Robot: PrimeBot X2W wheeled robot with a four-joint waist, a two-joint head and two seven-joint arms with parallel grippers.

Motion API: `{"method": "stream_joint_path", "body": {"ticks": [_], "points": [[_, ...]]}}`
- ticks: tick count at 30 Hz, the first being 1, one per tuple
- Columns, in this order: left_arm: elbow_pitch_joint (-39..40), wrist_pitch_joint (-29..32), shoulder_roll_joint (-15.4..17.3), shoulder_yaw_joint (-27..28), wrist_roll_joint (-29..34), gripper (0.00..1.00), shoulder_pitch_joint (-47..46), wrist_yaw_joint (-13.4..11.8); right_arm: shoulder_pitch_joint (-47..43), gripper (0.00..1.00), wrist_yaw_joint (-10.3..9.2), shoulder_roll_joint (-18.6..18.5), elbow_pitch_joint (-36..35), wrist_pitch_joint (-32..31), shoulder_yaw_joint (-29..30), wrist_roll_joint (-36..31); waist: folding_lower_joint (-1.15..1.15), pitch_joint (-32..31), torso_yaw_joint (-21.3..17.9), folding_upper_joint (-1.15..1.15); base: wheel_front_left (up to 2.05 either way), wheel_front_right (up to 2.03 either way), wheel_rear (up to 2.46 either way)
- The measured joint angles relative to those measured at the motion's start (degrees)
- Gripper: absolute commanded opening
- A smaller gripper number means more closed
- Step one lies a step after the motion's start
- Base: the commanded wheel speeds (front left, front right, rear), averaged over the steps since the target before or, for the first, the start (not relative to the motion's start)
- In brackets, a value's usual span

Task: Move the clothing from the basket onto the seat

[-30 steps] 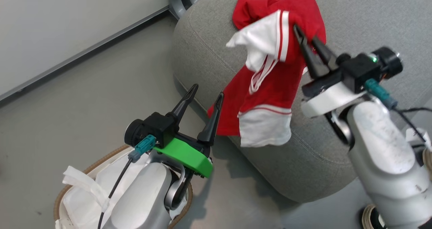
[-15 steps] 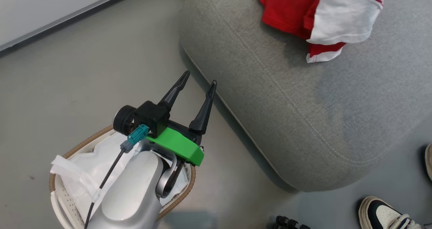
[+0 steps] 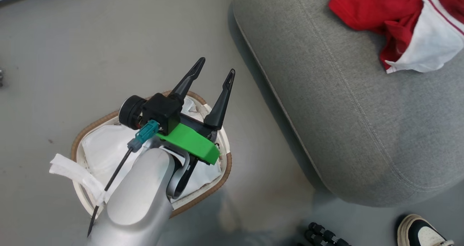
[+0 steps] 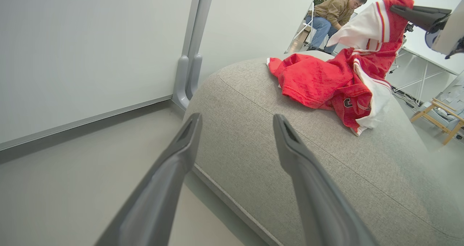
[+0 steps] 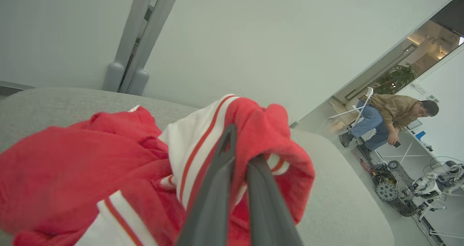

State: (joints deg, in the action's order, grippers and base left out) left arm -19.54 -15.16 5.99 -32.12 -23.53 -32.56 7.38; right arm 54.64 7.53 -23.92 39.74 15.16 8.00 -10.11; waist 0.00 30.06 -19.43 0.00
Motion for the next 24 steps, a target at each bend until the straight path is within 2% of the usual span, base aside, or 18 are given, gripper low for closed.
{"method": "stream_joint_path", "body": {"ticks": [2, 4, 6, 17, 24], "points": [[-0.4, 0.0, 0.0, 0.3, 0.0, 1.0, 0.0, 0.0, -2.9, 0.03, 0.01, 2.1, 1.3, 0.0, 1.5, 0.0, 0.0, 0.6, 0.9, 0.0, 0.0, 0.0, 0.0], [-0.7, 0.0, 0.0, 0.7, 0.1, 1.0, 0.0, 0.0, -5.4, 0.67, 0.0, 3.6, 1.9, 0.0, 3.1, 0.0, 0.0, 0.7, 1.6, 0.0, 0.0, 0.0, 0.0], [-0.9, 0.0, 0.0, 1.5, 0.1, 1.0, 0.2, 0.0, -8.0, 1.0, 0.0, 5.1, 1.8, 0.0, 4.5, 0.5, 0.0, 0.5, 2.1, 0.0, 0.0, 0.0, 0.0], [-1.0, 0.0, -1.2, 8.5, 2.1, 1.0, 4.8, 0.0, -19.8, 1.0, 0.0, 8.7, -5.4, 0.0, 7.8, 5.0, 0.0, -4.8, 3.2, 0.0, 0.0, 0.0, 0.0], [0.0, 0.0, -2.2, 15.8, 4.4, 1.0, 9.8, 0.0, -23.5, 1.0, 0.0, 11.2, -12.3, 0.0, 4.4, 8.3, 0.0, -9.0, 5.1, 0.0, 0.0, 0.0, 0.0]]}}
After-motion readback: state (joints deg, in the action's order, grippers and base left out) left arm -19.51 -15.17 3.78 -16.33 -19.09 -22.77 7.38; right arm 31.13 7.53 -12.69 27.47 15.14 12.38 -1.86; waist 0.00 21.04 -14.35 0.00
